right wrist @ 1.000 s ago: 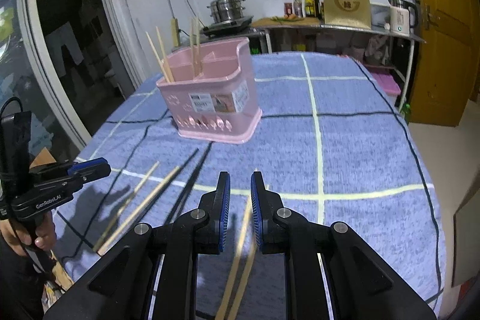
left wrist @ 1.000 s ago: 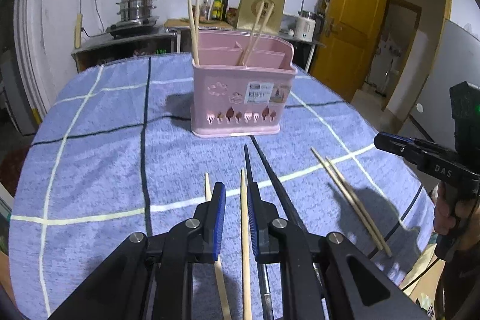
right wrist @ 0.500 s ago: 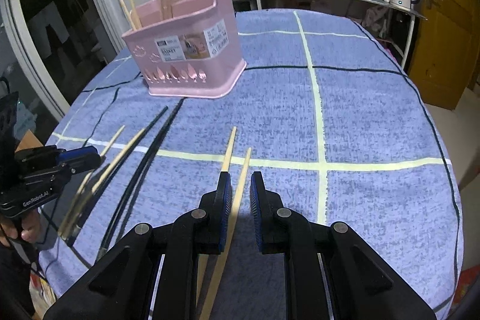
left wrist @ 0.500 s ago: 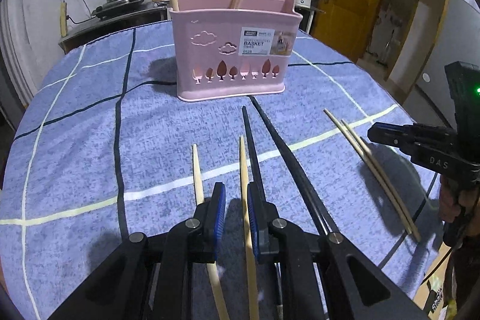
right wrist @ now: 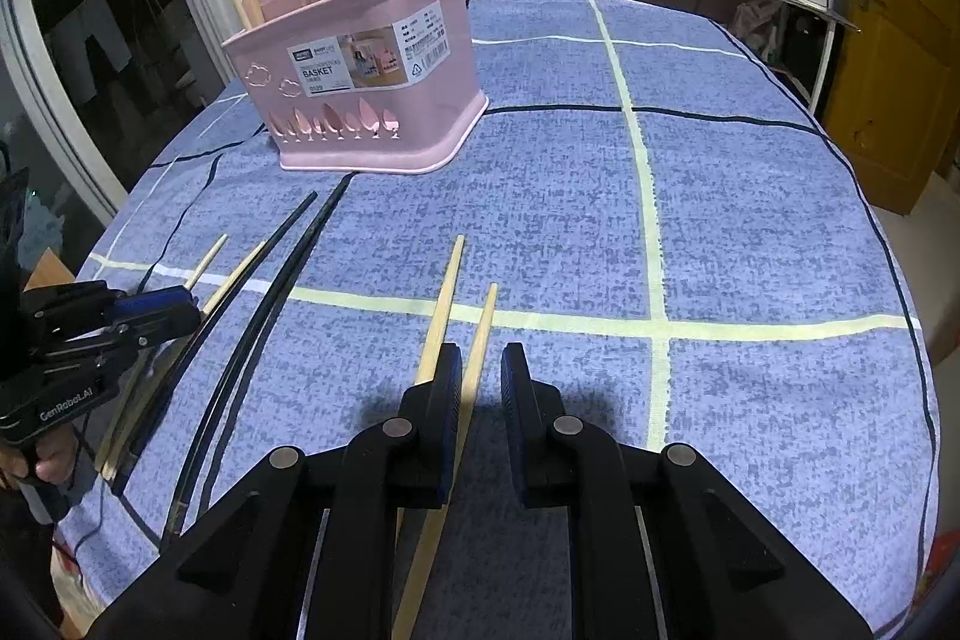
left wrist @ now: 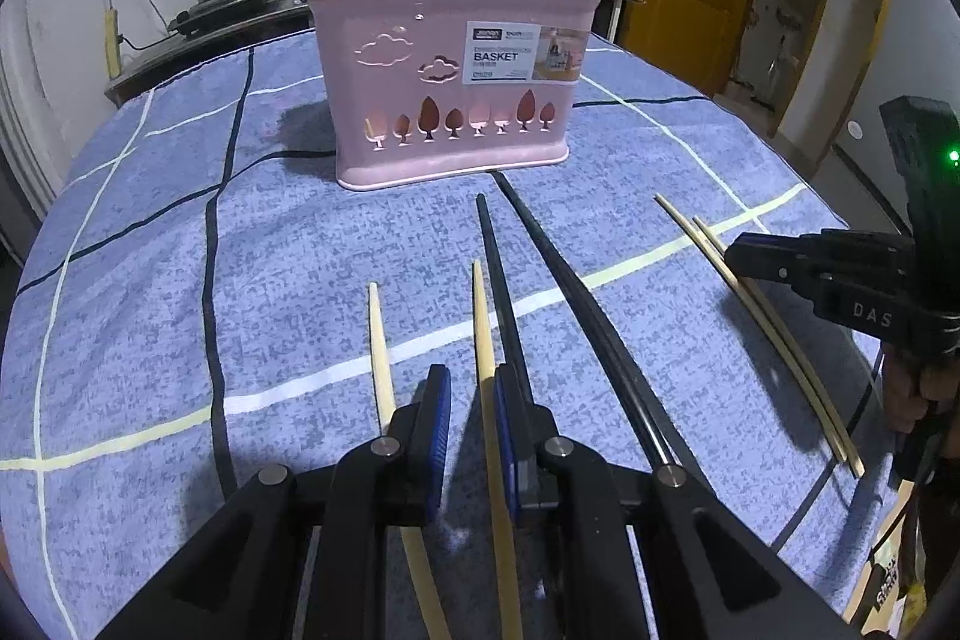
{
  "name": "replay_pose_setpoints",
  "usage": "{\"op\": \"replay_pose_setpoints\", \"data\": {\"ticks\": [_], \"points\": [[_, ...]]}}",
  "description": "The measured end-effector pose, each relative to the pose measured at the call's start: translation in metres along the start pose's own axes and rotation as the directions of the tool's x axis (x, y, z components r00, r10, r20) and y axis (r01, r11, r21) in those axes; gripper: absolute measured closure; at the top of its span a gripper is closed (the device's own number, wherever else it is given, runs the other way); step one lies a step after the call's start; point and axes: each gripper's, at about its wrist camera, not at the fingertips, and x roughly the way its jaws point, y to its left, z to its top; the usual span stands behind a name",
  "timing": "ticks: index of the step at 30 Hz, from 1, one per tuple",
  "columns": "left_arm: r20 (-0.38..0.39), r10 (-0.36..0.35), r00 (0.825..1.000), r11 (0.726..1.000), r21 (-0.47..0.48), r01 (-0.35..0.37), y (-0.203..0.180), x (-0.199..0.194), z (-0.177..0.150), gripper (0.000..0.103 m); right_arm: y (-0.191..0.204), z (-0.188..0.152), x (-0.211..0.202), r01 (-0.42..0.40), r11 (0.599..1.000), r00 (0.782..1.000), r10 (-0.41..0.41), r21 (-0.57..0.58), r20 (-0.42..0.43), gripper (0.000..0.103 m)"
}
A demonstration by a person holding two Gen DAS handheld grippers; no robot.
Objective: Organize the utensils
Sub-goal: 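Close the left tool on a wooden chopstick while the right tool grasps another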
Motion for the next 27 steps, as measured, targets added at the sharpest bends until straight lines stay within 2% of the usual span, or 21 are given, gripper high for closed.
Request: {"op": "replay_pose_setpoints", "data": {"ticks": [6, 15, 27], "points": [[-0.012, 0.034, 0.999, 0.999, 0.040, -0.034, -0.007, 0.007, 0.003, 0.088, 0.001, 0.001, 0.002, 0.006, 1.000, 1.000, -0.006, -0.006, 0.002, 0.089], [-0.030, 0.060, 0.998, 0.998, 0.016, -0.060, -0.004, 0.017, 0.018, 0.088, 0.002, 0.007, 0.007, 0.025, 1.000, 1.000, -0.025, -0.009, -0.004, 0.089], [-0.044, 0.071, 0.996, 0.997, 0.041, -0.069, -0.004, 0.030, 0.036, 0.088, 0.004, 0.016, 0.014, 0.058, 0.998, 0.998, -0.058, -0.026, -0.011, 0.091]]}}
